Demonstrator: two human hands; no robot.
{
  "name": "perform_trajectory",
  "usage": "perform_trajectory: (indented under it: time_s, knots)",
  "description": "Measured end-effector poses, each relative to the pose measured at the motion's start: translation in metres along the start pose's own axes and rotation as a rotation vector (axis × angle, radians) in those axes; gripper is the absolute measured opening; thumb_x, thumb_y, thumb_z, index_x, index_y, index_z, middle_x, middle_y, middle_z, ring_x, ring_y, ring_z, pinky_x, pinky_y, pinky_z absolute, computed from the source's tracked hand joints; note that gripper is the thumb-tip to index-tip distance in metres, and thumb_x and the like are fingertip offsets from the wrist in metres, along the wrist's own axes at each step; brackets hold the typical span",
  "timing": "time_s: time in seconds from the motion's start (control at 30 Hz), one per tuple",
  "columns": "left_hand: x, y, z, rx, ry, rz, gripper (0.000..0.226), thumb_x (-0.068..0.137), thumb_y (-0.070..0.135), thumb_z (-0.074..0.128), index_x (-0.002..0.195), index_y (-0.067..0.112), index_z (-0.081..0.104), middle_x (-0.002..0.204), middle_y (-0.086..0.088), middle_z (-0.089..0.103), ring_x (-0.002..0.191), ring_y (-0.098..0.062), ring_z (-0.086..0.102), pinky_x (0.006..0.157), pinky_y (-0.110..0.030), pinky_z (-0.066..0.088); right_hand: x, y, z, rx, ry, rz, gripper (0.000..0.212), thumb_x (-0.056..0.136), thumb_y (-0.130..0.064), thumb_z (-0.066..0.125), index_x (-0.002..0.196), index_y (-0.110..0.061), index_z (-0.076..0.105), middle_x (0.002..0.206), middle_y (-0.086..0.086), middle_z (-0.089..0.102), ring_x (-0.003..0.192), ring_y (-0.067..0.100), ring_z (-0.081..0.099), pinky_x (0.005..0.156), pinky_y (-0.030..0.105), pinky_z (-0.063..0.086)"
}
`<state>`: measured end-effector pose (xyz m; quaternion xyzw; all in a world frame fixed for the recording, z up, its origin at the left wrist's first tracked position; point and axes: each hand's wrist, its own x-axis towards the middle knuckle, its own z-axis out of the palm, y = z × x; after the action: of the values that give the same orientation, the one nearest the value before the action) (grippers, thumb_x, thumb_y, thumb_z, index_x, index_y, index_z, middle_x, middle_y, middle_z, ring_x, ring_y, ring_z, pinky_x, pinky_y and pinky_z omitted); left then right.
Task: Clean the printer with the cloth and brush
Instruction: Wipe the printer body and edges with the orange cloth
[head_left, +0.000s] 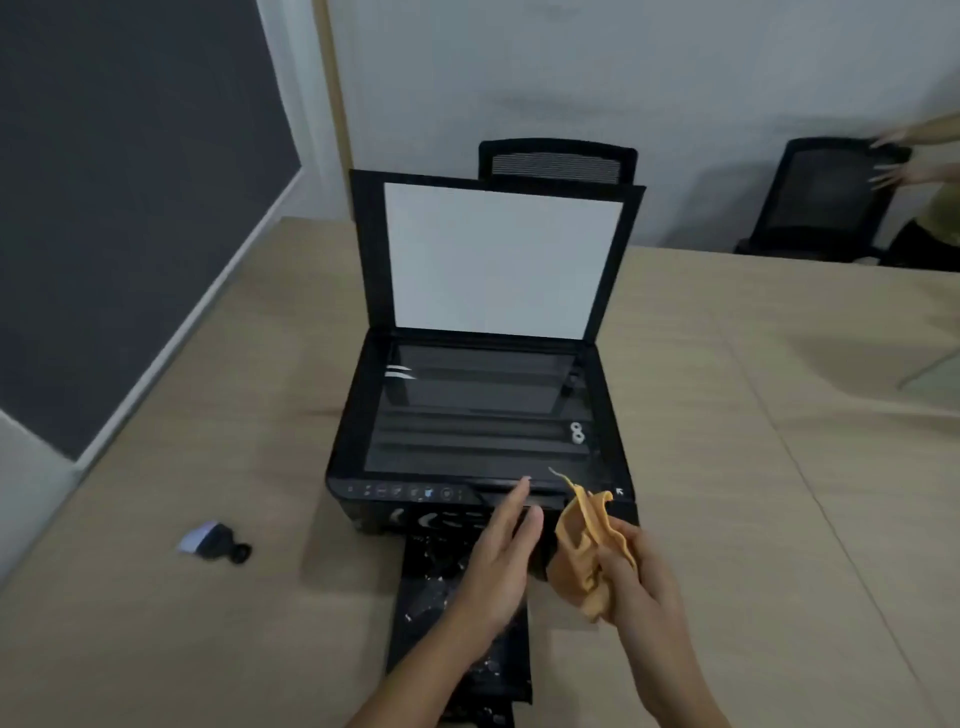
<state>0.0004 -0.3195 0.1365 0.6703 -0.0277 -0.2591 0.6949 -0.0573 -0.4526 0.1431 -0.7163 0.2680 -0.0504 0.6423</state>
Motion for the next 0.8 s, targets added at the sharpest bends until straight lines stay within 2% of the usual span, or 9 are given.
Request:
perform_trajectory:
  time_s: [0.1, 0.17, 0.23, 0.4, 0.47, 0.57, 0.67, 0.73, 0.8]
  knots:
    - [-0.025, -0.003, -0.006, -0.650, -0.095, -0.202, 0.061, 0.085, 0.062, 0.037, 0.123, 0.024, 0.065, 0.134, -0.010, 0.061, 0.127, -0.023, 0.055, 0.111, -0.044, 0.038, -0.021, -0.020, 0.032, -0.013, -0.294, -0.066, 0.037, 0.091, -0.055, 0.041, 0.117, -0.040, 0.063, 0.125, -0.020, 0.062, 0.116, -0.004, 0.055, 0.093, 0.017, 0.046]
    - [-0.032, -0.017, -0.022, -0.815, -0.002, -0.240, 0.068, 0.086, 0.065, 0.039, 0.126, 0.016, 0.063, 0.127, -0.015, 0.065, 0.118, -0.029, 0.061, 0.102, -0.043, 0.046, -0.034, -0.024, 0.050, -0.153, -0.415, -0.158, 0.053, 0.083, -0.075, 0.026, 0.112, -0.050, 0.062, 0.135, -0.033, 0.045, 0.126, -0.015, 0.039, 0.098, 0.009, 0.036]
    - [-0.037, -0.033, -0.037, -0.878, 0.150, -0.257, 0.057, 0.089, 0.054, 0.050, 0.131, 0.016, 0.059, 0.120, -0.014, 0.068, 0.106, -0.027, 0.067, 0.087, -0.039, 0.055, -0.041, -0.022, 0.062, -0.287, -0.433, -0.279, 0.060, 0.078, -0.079, 0.020, 0.112, -0.053, 0.062, 0.137, -0.035, 0.041, 0.127, -0.018, 0.035, 0.099, 0.011, 0.034]
    - [-0.053, -0.067, -0.081, -0.945, 0.609, -0.132, 0.036, 0.099, 0.026, 0.044, 0.133, 0.018, 0.053, 0.135, -0.014, 0.058, 0.112, -0.030, 0.060, 0.090, -0.044, 0.052, -0.014, -0.015, 0.052, -0.352, -0.167, -0.443, 0.076, 0.083, -0.077, 0.018, 0.119, -0.028, 0.064, 0.135, -0.010, 0.052, 0.122, -0.004, 0.046, 0.094, 0.001, 0.031]
    - [-0.059, -0.073, -0.105, -0.969, 0.793, -0.089, 0.032, 0.102, 0.019, 0.040, 0.130, 0.013, 0.053, 0.138, -0.019, 0.053, 0.112, -0.032, 0.059, 0.086, -0.038, 0.051, 0.017, -0.010, 0.034, -0.454, -0.006, -0.472, 0.078, 0.086, -0.072, 0.015, 0.123, -0.020, 0.060, 0.137, 0.006, 0.051, 0.124, 0.014, 0.046, 0.102, 0.015, 0.031]
    - [-0.040, -0.090, -0.151, -0.871, 1.004, -0.025, 0.029, 0.103, 0.021, 0.039, 0.126, 0.010, 0.052, 0.126, -0.022, 0.057, 0.088, -0.021, 0.062, 0.070, -0.028, 0.055, 0.070, 0.001, 0.019, -0.672, 0.180, -0.482, 0.081, 0.089, -0.067, 0.012, 0.127, -0.010, 0.056, 0.134, 0.023, 0.051, 0.125, 0.036, 0.045, 0.106, 0.046, 0.034]
    - [-0.009, -0.077, -0.152, -0.674, 0.993, 0.045, 0.021, 0.098, 0.039, 0.043, 0.111, 0.037, 0.059, 0.111, -0.005, 0.066, 0.093, -0.024, 0.065, 0.084, -0.048, 0.055, 0.100, 0.006, 0.000, -0.763, 0.311, -0.418, 0.070, 0.088, -0.055, 0.021, 0.128, -0.006, 0.053, 0.134, 0.028, 0.047, 0.127, 0.038, 0.041, 0.107, 0.049, 0.033]
    - [0.010, -0.065, -0.148, -0.598, 0.913, 0.106, 0.038, 0.092, 0.056, 0.040, 0.104, 0.029, 0.063, 0.096, -0.001, 0.068, 0.087, -0.017, 0.065, 0.081, -0.042, 0.051, 0.117, 0.015, -0.001, -0.812, 0.354, -0.383, 0.071, 0.085, -0.051, 0.022, 0.129, -0.003, 0.050, 0.137, 0.030, 0.043, 0.132, 0.036, 0.033, 0.111, 0.047, 0.028]
    - [0.028, -0.059, -0.144, -0.563, 0.797, 0.195, 0.061, 0.091, 0.063, 0.034, 0.123, 0.019, 0.061, 0.119, -0.001, 0.067, 0.110, -0.012, 0.062, 0.096, -0.033, 0.046, 0.133, 0.028, 0.002, -0.845, 0.353, -0.362, 0.076, 0.086, -0.053, 0.020, 0.129, 0.003, 0.047, 0.141, 0.031, 0.040, 0.136, 0.036, 0.025, 0.114, 0.045, 0.022]
